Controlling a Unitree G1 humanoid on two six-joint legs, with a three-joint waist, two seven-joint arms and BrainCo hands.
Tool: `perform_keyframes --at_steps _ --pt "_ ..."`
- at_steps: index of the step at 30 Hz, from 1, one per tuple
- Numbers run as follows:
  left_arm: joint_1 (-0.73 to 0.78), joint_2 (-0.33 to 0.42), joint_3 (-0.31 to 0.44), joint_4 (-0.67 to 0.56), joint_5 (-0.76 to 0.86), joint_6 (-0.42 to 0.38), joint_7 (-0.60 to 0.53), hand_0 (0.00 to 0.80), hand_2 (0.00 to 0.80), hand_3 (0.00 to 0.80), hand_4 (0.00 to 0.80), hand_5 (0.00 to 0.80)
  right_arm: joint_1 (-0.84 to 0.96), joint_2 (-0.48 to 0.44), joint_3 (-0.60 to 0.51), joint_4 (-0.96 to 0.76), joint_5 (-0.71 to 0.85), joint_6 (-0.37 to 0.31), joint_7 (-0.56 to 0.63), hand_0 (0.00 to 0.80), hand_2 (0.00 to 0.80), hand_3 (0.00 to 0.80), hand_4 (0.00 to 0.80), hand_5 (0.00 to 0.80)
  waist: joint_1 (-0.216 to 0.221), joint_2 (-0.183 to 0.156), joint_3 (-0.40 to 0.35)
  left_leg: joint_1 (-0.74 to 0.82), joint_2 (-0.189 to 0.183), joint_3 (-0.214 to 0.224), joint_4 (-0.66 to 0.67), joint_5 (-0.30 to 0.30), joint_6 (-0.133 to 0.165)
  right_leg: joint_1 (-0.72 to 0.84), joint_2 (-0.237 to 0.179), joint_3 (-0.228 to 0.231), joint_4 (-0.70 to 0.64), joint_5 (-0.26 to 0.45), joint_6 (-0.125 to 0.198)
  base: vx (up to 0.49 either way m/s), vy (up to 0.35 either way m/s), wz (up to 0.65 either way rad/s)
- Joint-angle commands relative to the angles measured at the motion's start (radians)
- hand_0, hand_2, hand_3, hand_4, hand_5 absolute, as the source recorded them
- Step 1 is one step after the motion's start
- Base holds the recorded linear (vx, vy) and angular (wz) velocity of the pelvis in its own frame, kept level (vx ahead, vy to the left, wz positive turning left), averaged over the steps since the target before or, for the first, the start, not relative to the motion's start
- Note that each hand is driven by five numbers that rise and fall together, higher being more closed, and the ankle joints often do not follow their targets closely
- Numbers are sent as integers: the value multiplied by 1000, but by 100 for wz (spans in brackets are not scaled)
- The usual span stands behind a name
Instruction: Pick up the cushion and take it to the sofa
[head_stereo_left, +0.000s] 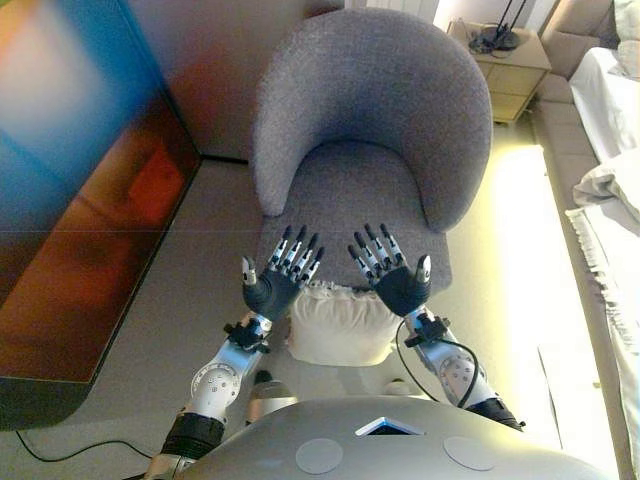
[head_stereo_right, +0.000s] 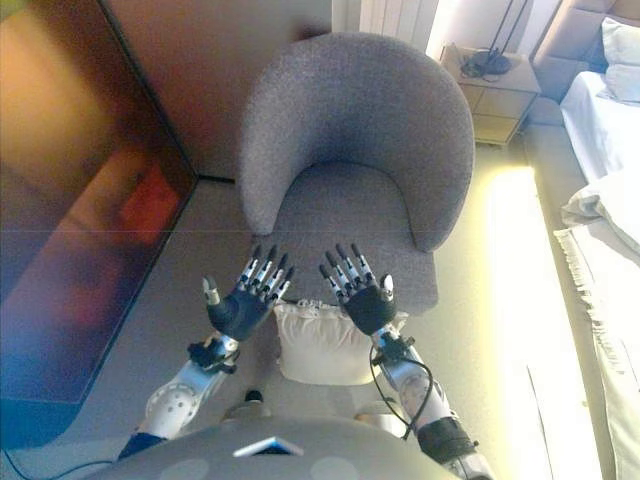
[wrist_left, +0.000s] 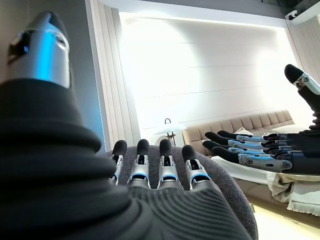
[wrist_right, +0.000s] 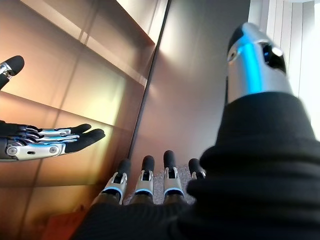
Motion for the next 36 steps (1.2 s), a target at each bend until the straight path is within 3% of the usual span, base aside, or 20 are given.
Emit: perform_keyframes --at_steps 1,3,5,7,8,9,11,13,16,22,26,31,36 --pt "-59 3 32 -41 -11 -7 -25 0 0 0 0 0 -36 6 -16 -90 -7 -22 16 0 0 0 0 0 15 8 26 -29 16 -34 68 -32 63 -56 -12 -60 38 59 -42 0 0 0" --pt "-55 10 32 -47 15 -28 -24 0 0 0 0 0 -32 2 -15 -99 -22 -36 12 0 0 0 0 0 15 7 27 -28 13 -34 68 -34 64 -56 -13 -58 38 59 -41 0 0 0" --pt "-52 30 32 -48 84 -97 25 0 0 0 0 0 -29 -9 -14 -98 -53 -64 -10 0 0 0 0 0 15 7 28 -30 12 -36 70 -35 63 -58 -13 -56 40 58 -39 0 0 0" --pt "-57 64 33 -33 286 -242 173 0 0 0 0 0 -33 -30 -11 -83 -199 -167 -107 0 0 0 0 0 17 8 33 -34 11 -40 73 -35 61 -61 -13 -57 44 57 -39 0 0 0" --pt "-73 95 33 -17 433 -320 283 0 0 0 0 0 -45 -60 -7 -61 -360 -254 -235 0 0 0 0 0 19 7 37 -38 9 -45 75 -33 61 -63 -13 -57 46 57 -39 0 0 0" --pt "-88 115 35 -5 548 -352 363 0 0 0 0 0 -63 -83 -7 -36 -490 -296 -338 0 0 0 0 0 20 6 40 -39 7 -49 75 -33 62 -63 -13 -57 46 57 -40 0 0 0" --pt "-111 147 59 34 688 -348 477 0 0 0 0 0 -82 -119 -18 -17 -617 -296 -437 0 0 0 0 0 20 3 46 -40 4 -56 74 -31 64 -62 -15 -55 52 55 -40 0 0 0" --pt "-111 161 78 70 770 -351 515 0 0 0 0 0 -71 -135 -27 -4 -642 -300 -456 0 0 0 0 0 21 -2 49 -45 3 -60 82 -34 68 -65 -16 -51 62 48 -43 65 -10 1" --pt "-141 169 57 184 863 -392 590 0 0 0 0 0 -97 -141 -29 75 -791 -350 -578 0 0 0 0 0 23 -5 67 -71 6 -66 120 -40 66 -80 -29 -46 90 45 -42 41 -12 0" --pt "-230 169 29 295 908 -480 685 0 0 0 0 0 -182 -149 -30 132 -876 -390 -692 0 0 0 0 0 36 -1 176 -239 29 -52 280 -70 48 -216 -94 -68 187 58 -31 -148 -33 -7" --pt "-354 177 -22 324 894 -531 762 0 0 0 0 0 -303 -173 -15 159 -907 -425 -796 0 0 0 0 0 24 15 290 -448 32 -93 413 -77 40 -427 -106 -21 322 49 -44 -368 -19 -13" --pt "-469 185 -69 307 908 -545 835 0 0 0 0 0 -429 -208 -5 196 -899 -409 -893 0 0 0 0 0 13 27 384 -678 16 -150 576 -107 53 -678 -79 51 548 -18 -61 -272 6 11" --pt "-587 191 -90 336 950 -518 890 0 0 0 0 0 -554 -240 -21 277 -860 -381 -975 0 0 0 0 0 15 54 447 -863 36 -168 749 -164 72 -876 -102 70 763 -85 -87 -189 -12 8"
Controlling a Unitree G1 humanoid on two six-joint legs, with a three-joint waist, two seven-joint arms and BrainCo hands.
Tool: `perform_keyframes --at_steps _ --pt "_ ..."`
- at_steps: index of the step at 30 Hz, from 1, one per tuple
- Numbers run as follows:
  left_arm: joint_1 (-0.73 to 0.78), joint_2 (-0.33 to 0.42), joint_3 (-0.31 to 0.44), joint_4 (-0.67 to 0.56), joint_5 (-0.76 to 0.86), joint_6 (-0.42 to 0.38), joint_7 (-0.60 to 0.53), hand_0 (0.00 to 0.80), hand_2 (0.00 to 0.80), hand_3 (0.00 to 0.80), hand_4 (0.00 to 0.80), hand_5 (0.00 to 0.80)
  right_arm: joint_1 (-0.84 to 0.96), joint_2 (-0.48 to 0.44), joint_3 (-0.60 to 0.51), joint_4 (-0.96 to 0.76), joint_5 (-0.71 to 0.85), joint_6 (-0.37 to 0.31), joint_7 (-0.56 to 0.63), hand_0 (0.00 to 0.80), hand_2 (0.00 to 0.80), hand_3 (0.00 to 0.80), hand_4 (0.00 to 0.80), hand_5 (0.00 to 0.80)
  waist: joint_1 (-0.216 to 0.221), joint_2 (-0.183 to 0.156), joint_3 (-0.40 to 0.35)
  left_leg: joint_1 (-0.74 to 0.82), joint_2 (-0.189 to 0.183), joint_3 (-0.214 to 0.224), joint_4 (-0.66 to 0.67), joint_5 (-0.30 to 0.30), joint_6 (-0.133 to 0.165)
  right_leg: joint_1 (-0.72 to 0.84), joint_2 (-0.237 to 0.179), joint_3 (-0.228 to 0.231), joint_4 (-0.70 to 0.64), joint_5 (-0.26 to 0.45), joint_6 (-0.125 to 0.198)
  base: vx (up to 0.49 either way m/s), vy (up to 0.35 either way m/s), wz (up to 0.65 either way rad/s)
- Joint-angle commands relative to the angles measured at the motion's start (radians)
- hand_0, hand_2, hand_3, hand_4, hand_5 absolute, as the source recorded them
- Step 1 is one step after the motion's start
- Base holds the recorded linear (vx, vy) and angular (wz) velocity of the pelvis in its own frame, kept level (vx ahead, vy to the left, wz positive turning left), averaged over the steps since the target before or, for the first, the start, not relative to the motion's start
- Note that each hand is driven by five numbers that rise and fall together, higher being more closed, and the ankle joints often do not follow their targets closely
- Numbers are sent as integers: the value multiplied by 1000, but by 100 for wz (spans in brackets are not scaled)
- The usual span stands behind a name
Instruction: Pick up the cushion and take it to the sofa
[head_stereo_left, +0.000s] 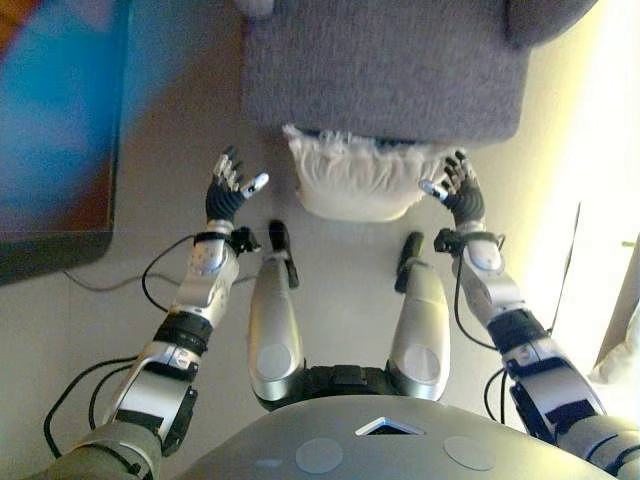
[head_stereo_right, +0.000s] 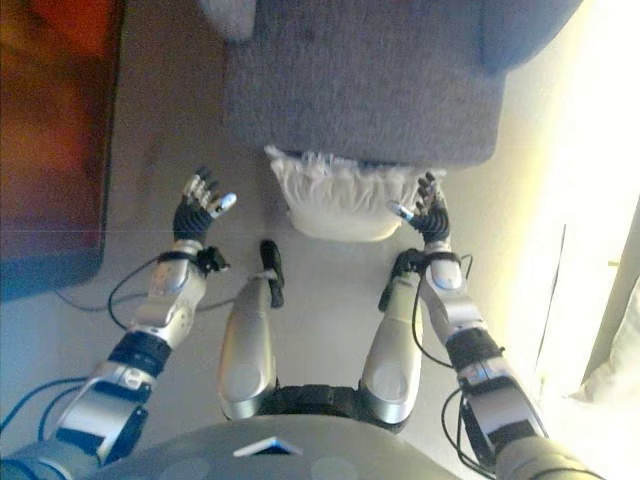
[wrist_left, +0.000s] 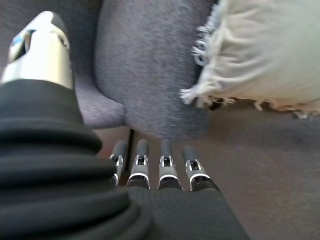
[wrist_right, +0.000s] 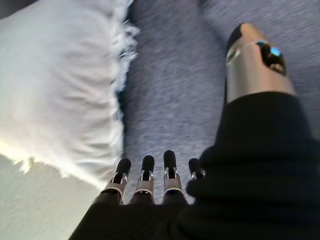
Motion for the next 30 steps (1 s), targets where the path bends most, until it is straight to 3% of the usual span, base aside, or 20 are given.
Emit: perform_keyframes --at_steps 1,5,6,8,16,25,30 --pt "-17 26 -6 -10 71 -34 39 0 0 0 0 0 -35 -28 -26 -5 35 -16 -64 0 0 0 0 0 -10 12 -15 -114 21 -35 132 -43 40 -112 -28 22 106 38 -48 -170 18 10" --pt "-72 26 -26 -10 60 -27 61 0 0 0 0 0 -115 -47 -38 44 51 16 -88 0 0 0 0 0 -15 33 12 -254 39 -31 297 -102 52 -257 -42 48 265 -4 -67 -88 8 3" --pt "-86 25 -30 -6 53 -25 70 0 0 0 0 0 -140 -50 -35 58 53 29 -107 0 0 0 0 0 -16 36 18 -287 45 -38 372 -160 45 -291 -45 58 331 -50 -62 0 0 0" --pt "-114 25 -27 1 39 -10 81 0 0 0 0 0 -188 -62 -45 90 73 48 -136 0 0 0 0 0 -16 39 27 -363 50 -37 463 -192 49 -369 -56 60 407 -69 -67 -34 14 -7" --pt "-206 32 -29 49 47 22 87 0 0 0 0 0 -272 -77 -97 172 131 68 -223 0 0 0 0 0 -28 41 37 -549 64 -48 685 -264 67 -540 -50 99 577 -120 -79 -22 0 -6" --pt "-385 107 -56 149 -34 131 -15 0 0 0 0 0 -384 -139 -107 323 215 130 -126 0 0 0 0 0 -49 42 40 -645 92 -49 820 -309 85 -636 -41 132 691 -159 -90 41 26 -7" --pt "-515 127 -86 229 -116 197 -63 0 0 0 0 0 -482 -154 -74 380 275 137 13 0 0 0 0 0 -62 49 40 -684 104 -52 883 -331 91 -679 -39 162 757 -186 -100 28 14 0"
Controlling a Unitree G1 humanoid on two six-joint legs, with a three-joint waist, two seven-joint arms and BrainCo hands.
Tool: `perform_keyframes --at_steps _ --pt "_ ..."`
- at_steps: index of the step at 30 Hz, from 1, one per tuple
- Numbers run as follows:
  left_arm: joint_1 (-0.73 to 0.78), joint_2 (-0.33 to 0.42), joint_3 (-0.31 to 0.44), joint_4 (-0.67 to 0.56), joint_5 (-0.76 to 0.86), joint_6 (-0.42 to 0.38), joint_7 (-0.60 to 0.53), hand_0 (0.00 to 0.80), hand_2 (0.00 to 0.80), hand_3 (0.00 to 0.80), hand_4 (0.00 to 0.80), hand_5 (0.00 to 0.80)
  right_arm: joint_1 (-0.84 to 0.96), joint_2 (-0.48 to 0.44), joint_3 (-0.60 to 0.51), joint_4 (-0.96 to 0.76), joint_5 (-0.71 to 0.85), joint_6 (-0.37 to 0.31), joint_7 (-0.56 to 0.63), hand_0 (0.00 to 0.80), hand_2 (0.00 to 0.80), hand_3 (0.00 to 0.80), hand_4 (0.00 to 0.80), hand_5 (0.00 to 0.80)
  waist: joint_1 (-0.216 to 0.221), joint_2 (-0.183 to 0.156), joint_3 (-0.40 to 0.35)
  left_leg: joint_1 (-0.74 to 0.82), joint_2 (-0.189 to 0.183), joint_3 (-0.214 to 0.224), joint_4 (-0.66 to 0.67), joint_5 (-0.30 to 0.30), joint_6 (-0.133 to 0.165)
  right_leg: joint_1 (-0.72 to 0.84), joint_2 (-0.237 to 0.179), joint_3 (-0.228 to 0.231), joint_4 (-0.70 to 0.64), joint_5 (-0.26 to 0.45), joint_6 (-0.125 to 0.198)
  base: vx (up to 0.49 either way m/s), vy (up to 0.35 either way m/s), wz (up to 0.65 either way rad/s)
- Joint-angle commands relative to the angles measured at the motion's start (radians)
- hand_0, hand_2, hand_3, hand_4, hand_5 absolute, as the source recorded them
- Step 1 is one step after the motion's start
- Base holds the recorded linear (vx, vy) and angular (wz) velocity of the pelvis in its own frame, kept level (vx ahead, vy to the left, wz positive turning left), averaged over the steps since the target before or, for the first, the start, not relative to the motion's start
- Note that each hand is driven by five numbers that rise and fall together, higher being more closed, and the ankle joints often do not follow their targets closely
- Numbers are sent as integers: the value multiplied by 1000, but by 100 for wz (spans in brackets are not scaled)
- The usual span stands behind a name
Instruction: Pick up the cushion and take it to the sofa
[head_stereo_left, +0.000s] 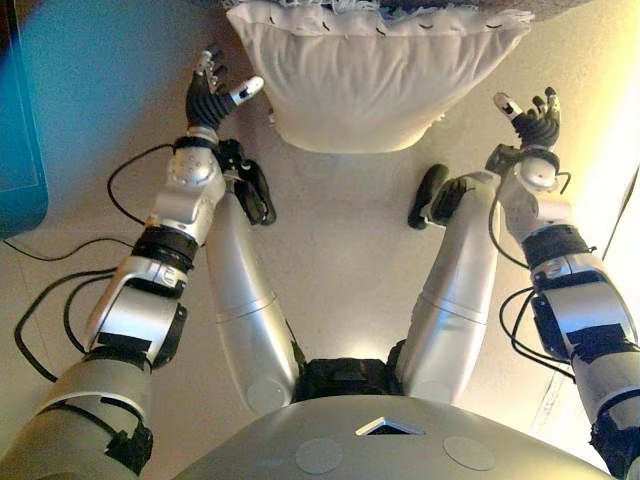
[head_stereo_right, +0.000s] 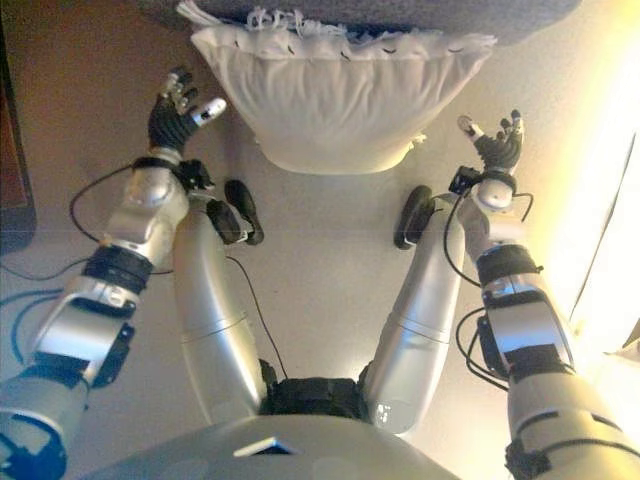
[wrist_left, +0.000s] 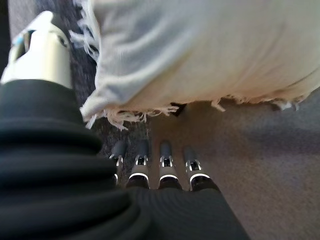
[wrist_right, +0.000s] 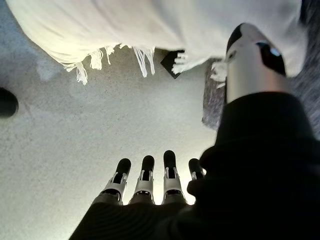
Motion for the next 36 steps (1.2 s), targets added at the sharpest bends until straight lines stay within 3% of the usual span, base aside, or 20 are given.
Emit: perform_keyframes --at_steps 1,9,13,20,26,30,32,33,34,36 --pt "-64 0 -34 32 -81 29 -38 0 0 0 0 0 -44 -24 -2 1 72 -9 124 0 0 0 0 0 -10 35 -5 6 26 66 122 -150 82 33 -14 -9 8 -17 -76 24 -4 -3" --pt "-148 18 -35 159 -155 128 -65 0 0 0 0 0 -138 -19 69 41 119 50 322 0 0 0 0 0 -5 22 -5 -34 33 50 196 -171 85 -11 -28 1 81 -36 -88 40 -33 2" --pt "-175 15 -48 190 -152 157 -87 0 0 0 0 0 -195 -26 90 98 115 62 330 0 0 0 0 0 0 25 -5 -52 31 43 228 -182 86 -30 -33 7 111 -44 -92 16 -15 2" --pt "-266 -8 -59 283 -239 216 -88 0 0 0 0 0 -305 10 146 176 48 145 334 0 0 0 0 0 7 17 -5 -95 29 30 285 -197 89 -68 -40 14 159 -52 -99 -2 -15 3" --pt "-329 -32 -94 355 -251 252 -155 0 0 0 0 0 -375 47 204 220 -2 166 361 0 0 0 0 0 10 16 -5 -126 25 21 344 -216 91 -95 -45 25 201 -59 -104 0 0 0" --pt "-367 -48 -133 338 -281 270 -264 0 0 0 0 0 -391 63 247 166 -17 194 383 0 0 0 0 0 6 8 -5 -143 23 14 376 -228 94 -112 -45 31 221 -61 -107 0 0 0" --pt "-376 -56 -153 321 -302 272 -318 0 0 0 0 0 -383 70 255 140 -17 199 385 424 424 424 424 424 5 4 -5 -143 23 12 386 -232 97 -112 -46 32 225 -60 -108 0 0 0" --pt "-378 -62 -163 310 -331 273 -343 424 424 424 424 424 -376 74 259 126 -23 201 383 800 800 800 800 800 3 3 -5 -143 24 10 392 -234 99 -111 -46 33 228 -59 -108 0 0 0" --pt "-377 -71 -169 294 -355 272 -368 800 800 800 800 800 -370 80 262 112 -27 201 377 800 800 800 800 800 2 1 -5 -141 25 8 396 -236 101 -109 -47 34 230 -59 -109 0 0 0" --pt "-370 -84 -180 259 -373 279 -402 800 800 800 800 800 -355 87 263 82 -24 215 362 800 800 800 800 800 1 -1 -5 -138 27 6 405 -240 103 -106 -49 34 237 -60 -110 0 0 0"
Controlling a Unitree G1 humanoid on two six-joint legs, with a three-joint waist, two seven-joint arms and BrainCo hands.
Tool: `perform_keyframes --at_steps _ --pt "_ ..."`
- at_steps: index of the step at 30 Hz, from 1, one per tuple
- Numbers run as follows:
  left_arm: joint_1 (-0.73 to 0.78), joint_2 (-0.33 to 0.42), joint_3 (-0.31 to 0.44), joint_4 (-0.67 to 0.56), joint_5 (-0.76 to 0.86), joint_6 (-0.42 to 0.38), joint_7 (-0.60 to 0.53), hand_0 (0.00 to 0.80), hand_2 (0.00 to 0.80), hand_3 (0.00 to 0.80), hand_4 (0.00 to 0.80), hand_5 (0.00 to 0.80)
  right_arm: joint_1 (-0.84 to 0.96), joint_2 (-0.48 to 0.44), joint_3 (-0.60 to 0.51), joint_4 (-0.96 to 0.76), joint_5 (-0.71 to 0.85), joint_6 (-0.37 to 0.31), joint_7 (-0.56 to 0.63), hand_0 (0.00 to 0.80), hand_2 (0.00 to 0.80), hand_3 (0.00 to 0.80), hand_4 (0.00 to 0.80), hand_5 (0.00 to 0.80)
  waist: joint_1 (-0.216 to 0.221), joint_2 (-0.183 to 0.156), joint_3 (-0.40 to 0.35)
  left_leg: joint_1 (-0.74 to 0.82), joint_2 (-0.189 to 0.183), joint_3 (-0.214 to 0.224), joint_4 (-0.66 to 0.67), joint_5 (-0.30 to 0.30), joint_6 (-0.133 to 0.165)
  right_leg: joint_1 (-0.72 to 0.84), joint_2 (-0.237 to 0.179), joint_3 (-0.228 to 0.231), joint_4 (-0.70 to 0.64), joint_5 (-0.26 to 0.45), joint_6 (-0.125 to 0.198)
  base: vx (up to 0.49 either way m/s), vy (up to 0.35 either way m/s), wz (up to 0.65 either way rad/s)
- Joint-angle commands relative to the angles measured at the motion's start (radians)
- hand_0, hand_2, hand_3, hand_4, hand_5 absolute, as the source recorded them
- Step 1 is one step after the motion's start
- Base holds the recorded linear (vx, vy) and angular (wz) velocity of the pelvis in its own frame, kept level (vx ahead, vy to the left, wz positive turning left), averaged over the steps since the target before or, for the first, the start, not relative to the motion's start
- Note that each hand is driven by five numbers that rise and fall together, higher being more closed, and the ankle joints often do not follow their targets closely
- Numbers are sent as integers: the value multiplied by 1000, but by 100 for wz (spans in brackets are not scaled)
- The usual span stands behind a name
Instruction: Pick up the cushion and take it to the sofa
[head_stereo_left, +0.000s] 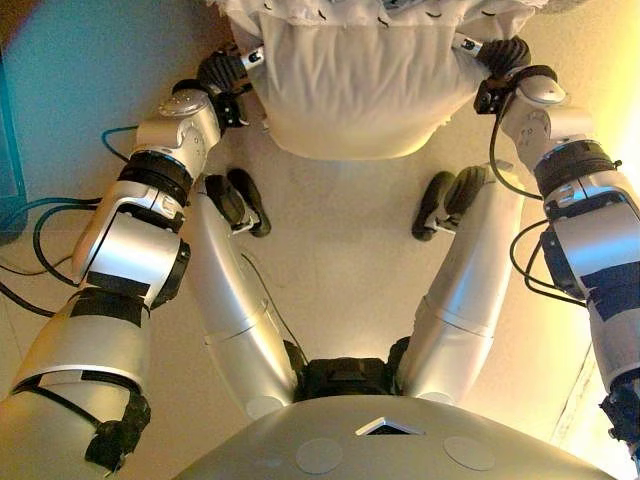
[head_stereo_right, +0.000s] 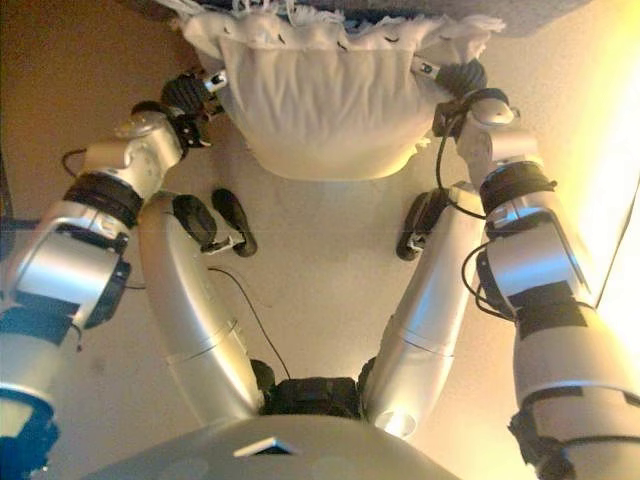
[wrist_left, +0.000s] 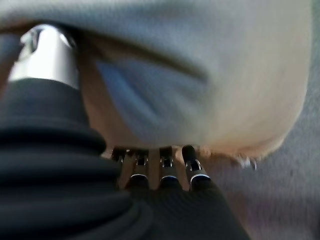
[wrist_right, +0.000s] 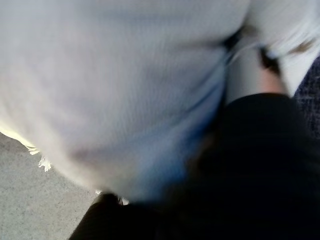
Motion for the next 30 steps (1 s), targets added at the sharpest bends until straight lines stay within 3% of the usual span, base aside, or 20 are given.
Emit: perform_keyframes --at_steps 1,7,13,16,21,25,30 --pt "-55 -59 -41 -86 -73 -8 -111 800 800 800 800 800 -3 92 14 -109 -9 -1 20 800 800 800 800 800 1 3 -8 20 11 61 139 -172 93 41 -28 -49 -35 28 -113 32 15 -2" --pt "-16 -69 -37 -128 -47 -1 -103 800 800 800 800 800 32 101 8 -172 -5 34 -1 800 800 800 800 800 0 -2 -8 24 10 52 174 -183 95 45 -25 -40 -5 22 -116 6 2 -1" --pt "2 -62 -29 -133 -17 -18 -115 800 800 800 800 800 54 104 -9 -178 17 16 -16 800 800 800 800 800 1 -5 -8 60 11 43 181 -199 90 77 -22 -41 -1 13 -116 -5 1 -2" --pt "-8 -56 -21 -112 -9 -53 -133 800 800 800 800 800 46 98 -20 -170 32 -24 -7 800 800 800 800 800 1 -9 -9 151 17 56 88 -196 80 170 -21 -73 -86 13 -114 -62 10 -2" --pt "46 -54 32 -106 -57 -136 -154 800 800 800 800 800 116 86 -65 -217 80 -114 31 800 800 800 800 800 -4 -20 -74 288 20 81 -79 -168 76 315 -5 -117 -250 32 -110 13 17 -6" --pt "184 -57 82 -208 -69 -198 -127 800 800 800 800 800 271 82 -102 -395 90 -139 19 800 800 800 800 800 -10 -28 -137 412 19 106 -238 -112 58 447 17 -141 -394 74 -93 83 12 -8" --pt "280 -51 114 -312 -46 -268 -110 800 800 800 800 800 404 88 -144 -554 74 -181 4 800 800 800 800 800 -18 -29 -185 574 31 128 -458 -16 38 598 14 -162 -582 142 -71 49 -1 -4"
